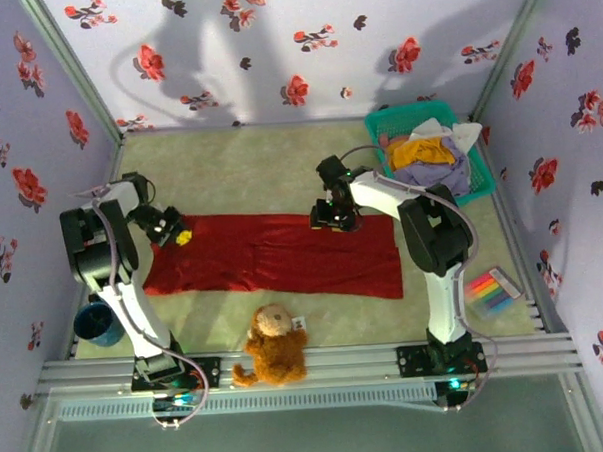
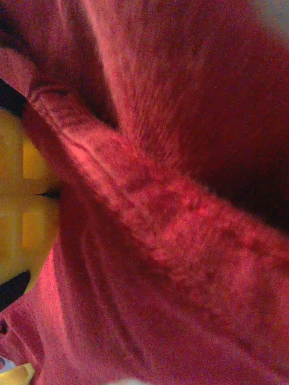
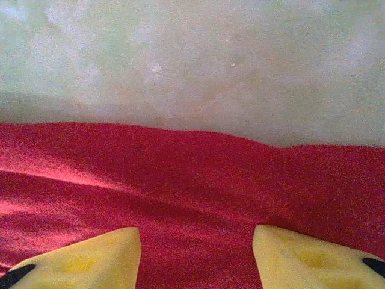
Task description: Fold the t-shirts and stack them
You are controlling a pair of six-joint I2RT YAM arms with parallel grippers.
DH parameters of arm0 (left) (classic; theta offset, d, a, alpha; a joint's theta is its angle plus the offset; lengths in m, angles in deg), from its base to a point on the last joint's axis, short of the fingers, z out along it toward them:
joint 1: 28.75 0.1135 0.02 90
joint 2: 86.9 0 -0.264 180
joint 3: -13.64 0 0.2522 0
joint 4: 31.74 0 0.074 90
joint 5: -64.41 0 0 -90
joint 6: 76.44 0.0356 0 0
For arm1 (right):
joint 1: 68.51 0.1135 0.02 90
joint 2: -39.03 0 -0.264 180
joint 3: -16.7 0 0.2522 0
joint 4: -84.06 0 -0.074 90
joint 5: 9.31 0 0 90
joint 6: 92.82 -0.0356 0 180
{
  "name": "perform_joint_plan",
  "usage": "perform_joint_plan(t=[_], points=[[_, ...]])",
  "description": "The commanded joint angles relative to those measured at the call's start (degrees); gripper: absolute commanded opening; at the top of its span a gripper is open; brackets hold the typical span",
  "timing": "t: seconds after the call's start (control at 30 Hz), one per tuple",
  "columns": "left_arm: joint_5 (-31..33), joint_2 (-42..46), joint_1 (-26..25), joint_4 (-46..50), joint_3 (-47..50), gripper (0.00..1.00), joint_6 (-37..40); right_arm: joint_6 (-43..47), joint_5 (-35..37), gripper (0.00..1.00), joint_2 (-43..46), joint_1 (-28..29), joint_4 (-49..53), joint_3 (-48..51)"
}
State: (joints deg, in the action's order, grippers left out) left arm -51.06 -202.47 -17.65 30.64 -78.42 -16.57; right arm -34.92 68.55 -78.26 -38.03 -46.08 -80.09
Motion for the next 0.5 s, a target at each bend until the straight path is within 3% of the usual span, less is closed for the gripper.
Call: perform_joint_plan(t=[0.0, 0.13, 0.33, 0.37, 0.43, 0.47], points=[[0.92, -6.40, -0.34, -1.95, -7.19, 0.00, -0.46, 0.37, 3.62, 0.55, 0.93, -1.39, 4.04, 0.95], [-0.18, -15.92, -2.39, 0.04, -19.42, 0.00, -0.14, 0.22, 3.40, 0.55, 1.15, -1.56, 4.84, 0.48], [-5.78, -28.50, -6.90, 5.14, -47.81, 0.01, 2.45, -2.21, 1.62, 0.55, 5.29, -1.24, 2.02, 4.31], [-5.90, -29.17, -7.81, 6.23, -53.20, 0.05, 3.17, -2.84, 1.57, 0.55, 6.72, -0.98, 1.56, 5.02], [-6.12, -29.71, -9.28, 9.09, -62.36, 0.25, 3.02, -4.20, 1.44, 0.56, 9.19, -0.13, -1.35, 7.29], [-5.83, -29.60, -9.68, 10.75, -66.24, 0.27, 2.97, -4.50, 2.08, 0.56, 9.62, 0.35, -1.03, 7.16]])
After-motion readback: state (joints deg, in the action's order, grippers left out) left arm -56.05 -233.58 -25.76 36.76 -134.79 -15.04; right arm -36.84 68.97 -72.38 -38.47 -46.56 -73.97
